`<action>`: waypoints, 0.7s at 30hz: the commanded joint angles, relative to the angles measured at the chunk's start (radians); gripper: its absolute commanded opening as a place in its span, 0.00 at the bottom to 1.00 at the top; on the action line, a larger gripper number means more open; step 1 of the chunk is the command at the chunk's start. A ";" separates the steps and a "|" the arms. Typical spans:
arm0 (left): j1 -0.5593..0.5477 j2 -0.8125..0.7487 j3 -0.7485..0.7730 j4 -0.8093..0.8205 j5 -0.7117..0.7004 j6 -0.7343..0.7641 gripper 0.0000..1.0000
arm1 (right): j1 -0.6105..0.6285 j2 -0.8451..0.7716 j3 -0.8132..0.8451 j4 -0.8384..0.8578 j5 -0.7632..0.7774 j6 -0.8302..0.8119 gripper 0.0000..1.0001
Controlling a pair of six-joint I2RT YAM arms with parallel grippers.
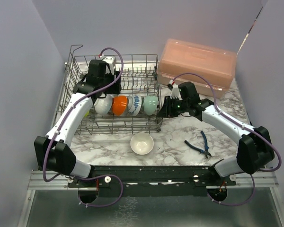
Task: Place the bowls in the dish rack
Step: Turn the bowl upside down on the dish rack.
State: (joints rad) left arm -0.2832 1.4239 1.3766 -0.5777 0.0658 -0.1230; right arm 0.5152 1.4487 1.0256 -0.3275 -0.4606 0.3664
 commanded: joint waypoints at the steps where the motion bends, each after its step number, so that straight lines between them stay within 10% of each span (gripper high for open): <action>1: 0.002 0.028 0.067 -0.007 -0.108 0.060 0.00 | 0.034 -0.044 -0.006 0.016 -0.188 -0.039 0.16; 21: -0.032 0.315 0.411 -0.116 -0.192 0.092 0.00 | 0.033 -0.167 -0.018 -0.018 0.135 -0.013 0.98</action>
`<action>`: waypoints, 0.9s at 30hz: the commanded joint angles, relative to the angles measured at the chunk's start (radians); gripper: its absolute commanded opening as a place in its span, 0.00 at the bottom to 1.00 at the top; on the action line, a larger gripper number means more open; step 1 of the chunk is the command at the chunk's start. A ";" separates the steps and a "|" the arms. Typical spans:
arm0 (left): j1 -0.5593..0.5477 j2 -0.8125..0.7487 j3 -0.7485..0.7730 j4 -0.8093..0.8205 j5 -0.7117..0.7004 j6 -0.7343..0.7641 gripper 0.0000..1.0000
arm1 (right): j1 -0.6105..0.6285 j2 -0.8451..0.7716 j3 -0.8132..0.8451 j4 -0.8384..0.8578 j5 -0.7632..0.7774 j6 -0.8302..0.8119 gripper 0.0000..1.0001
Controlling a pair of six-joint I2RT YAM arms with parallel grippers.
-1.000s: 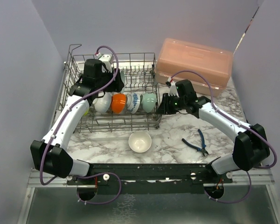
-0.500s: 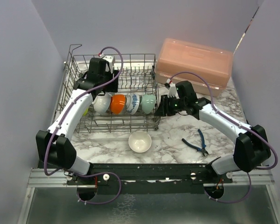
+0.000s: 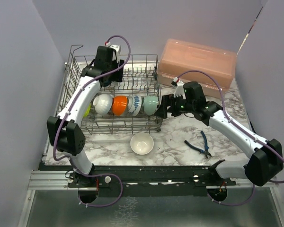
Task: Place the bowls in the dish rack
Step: Turn the bowl upside down on the dish rack.
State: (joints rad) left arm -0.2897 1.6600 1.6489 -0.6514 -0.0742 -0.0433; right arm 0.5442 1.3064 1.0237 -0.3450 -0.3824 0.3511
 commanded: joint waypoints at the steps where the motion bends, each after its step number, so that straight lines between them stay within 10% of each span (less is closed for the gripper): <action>1: -0.032 0.101 0.171 -0.059 -0.057 0.014 0.00 | 0.004 -0.028 -0.013 -0.004 0.063 0.002 1.00; 27: -0.129 0.388 0.492 -0.151 -0.348 0.118 0.00 | 0.004 -0.045 -0.036 -0.018 0.094 -0.023 1.00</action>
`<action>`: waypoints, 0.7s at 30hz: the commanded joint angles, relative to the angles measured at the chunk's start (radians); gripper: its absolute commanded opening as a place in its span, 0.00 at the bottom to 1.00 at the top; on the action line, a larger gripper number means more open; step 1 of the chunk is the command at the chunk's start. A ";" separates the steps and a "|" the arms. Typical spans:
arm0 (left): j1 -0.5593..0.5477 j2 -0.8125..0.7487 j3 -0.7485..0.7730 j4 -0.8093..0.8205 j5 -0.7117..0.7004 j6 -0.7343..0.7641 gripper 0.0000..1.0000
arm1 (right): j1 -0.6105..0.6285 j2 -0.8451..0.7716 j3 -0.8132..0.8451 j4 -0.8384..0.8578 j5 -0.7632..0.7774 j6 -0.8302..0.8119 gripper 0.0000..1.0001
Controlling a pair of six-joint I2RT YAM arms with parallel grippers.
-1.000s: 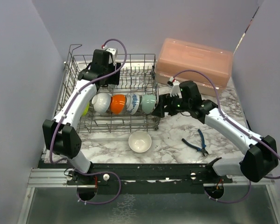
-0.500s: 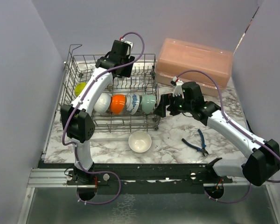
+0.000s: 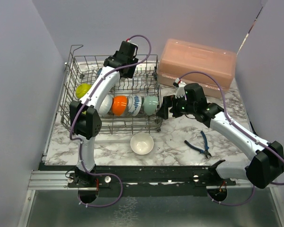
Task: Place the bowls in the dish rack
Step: Turn the bowl upside down on the dish rack.
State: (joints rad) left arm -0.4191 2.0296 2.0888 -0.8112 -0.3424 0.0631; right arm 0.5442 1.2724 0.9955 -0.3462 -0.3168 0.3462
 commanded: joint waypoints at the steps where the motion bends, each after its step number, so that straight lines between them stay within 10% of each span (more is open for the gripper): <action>1: 0.000 0.025 0.054 0.007 -0.082 0.010 0.00 | 0.003 -0.011 -0.007 -0.017 0.031 -0.018 1.00; 21: 0.000 0.137 0.064 0.028 -0.161 -0.033 0.00 | 0.003 -0.019 0.004 -0.037 0.042 -0.026 1.00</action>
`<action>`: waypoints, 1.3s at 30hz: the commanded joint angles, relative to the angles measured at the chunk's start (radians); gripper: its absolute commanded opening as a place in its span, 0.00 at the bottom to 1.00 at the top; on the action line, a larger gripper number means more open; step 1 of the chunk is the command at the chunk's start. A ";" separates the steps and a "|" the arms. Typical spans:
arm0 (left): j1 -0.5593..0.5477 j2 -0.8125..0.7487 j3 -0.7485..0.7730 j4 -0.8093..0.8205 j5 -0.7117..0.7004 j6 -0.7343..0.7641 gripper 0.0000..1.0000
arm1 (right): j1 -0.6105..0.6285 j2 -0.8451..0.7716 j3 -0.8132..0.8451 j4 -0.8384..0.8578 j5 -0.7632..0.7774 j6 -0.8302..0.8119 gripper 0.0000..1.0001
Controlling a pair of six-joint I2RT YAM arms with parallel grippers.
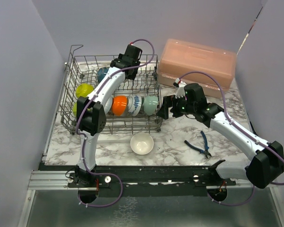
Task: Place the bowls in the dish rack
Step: Turn the bowl upside down on the dish rack.
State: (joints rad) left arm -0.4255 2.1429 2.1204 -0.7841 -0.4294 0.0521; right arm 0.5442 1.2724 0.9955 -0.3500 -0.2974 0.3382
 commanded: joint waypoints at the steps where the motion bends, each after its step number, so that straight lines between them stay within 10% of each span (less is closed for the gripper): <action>1: 0.007 0.027 0.032 0.004 -0.084 -0.028 0.00 | 0.004 -0.024 0.000 -0.032 0.024 -0.016 1.00; 39: 0.022 0.140 0.027 0.039 -0.148 -0.087 0.00 | 0.003 -0.027 0.006 -0.037 0.013 -0.010 1.00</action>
State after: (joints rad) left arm -0.4213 2.2513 2.1365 -0.6857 -0.5636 -0.0292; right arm 0.5442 1.2575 0.9955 -0.3611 -0.2970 0.3386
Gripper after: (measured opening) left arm 0.667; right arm 0.997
